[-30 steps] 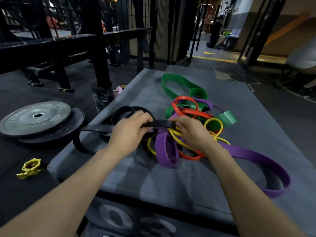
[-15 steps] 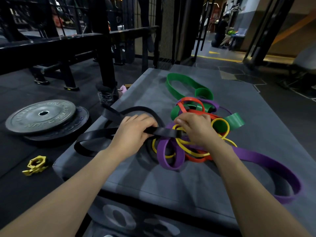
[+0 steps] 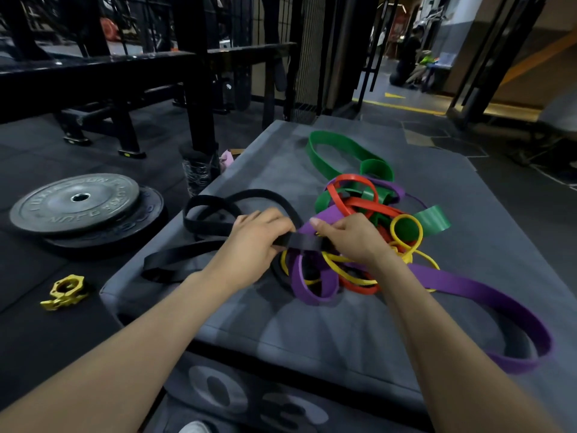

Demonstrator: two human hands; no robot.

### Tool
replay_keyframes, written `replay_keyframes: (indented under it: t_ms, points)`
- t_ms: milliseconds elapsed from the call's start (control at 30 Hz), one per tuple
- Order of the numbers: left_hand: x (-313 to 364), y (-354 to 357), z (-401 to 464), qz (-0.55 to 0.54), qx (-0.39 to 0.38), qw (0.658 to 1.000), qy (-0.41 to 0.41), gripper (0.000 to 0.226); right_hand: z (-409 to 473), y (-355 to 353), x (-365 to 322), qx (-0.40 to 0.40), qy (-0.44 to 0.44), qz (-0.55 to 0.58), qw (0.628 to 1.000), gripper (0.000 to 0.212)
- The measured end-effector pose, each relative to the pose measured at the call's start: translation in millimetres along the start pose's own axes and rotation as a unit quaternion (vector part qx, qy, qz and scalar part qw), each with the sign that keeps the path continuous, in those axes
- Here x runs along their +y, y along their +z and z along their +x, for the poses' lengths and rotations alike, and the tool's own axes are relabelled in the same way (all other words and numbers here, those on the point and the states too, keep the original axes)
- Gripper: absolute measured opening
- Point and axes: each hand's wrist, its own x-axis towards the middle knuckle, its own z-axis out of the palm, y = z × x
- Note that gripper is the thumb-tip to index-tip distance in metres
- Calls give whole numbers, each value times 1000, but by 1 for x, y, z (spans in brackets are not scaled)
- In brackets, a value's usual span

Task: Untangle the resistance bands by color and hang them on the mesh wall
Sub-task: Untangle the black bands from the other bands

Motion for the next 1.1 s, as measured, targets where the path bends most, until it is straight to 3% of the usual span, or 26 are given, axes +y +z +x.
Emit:
replay_keyframes:
  t_ms: [100, 200, 300, 433, 533, 633, 733, 800, 867, 967, 1100]
  points:
    - [0, 2, 2, -17, -15, 997, 69, 45, 5, 4, 3, -43, 17, 110, 993, 51]
    - [0, 6, 3, -41, -38, 994, 91, 39, 7, 3, 7, -70, 20, 209, 975, 25]
    - [-3, 8, 4, -53, -51, 994, 87, 41, 8, 2, 8, -42, 41, 291, 955, 33]
    - [-12, 6, 3, -39, -54, 995, 73, 30, 16, -14, 7, 32, 92, 499, 861, 36]
    - [-15, -2, 7, -9, -29, 998, 52, 26, 17, -26, 8, 87, 91, 574, 809, 35]
    - [-10, -9, 10, 55, -38, 998, -2, 26, 16, -23, 8, 125, 76, 560, 816, 39]
    - [-7, -6, 8, 105, -134, 985, -41, 37, 15, -13, 8, 110, 63, 531, 838, 36]
    - [0, -5, 7, 49, -222, 969, -93, 68, 13, -3, 9, 88, 56, 495, 863, 34]
    - [10, -3, 13, -75, -209, 966, -132, 82, 10, 8, 8, 73, 36, 451, 889, 30]
    - [24, 7, 22, -188, -107, 966, -144, 47, 4, 14, 6, 55, 15, 430, 901, 15]
    - [31, 19, 30, -258, -76, 947, -176, 11, -6, 3, 10, 39, -28, 393, 918, 22]
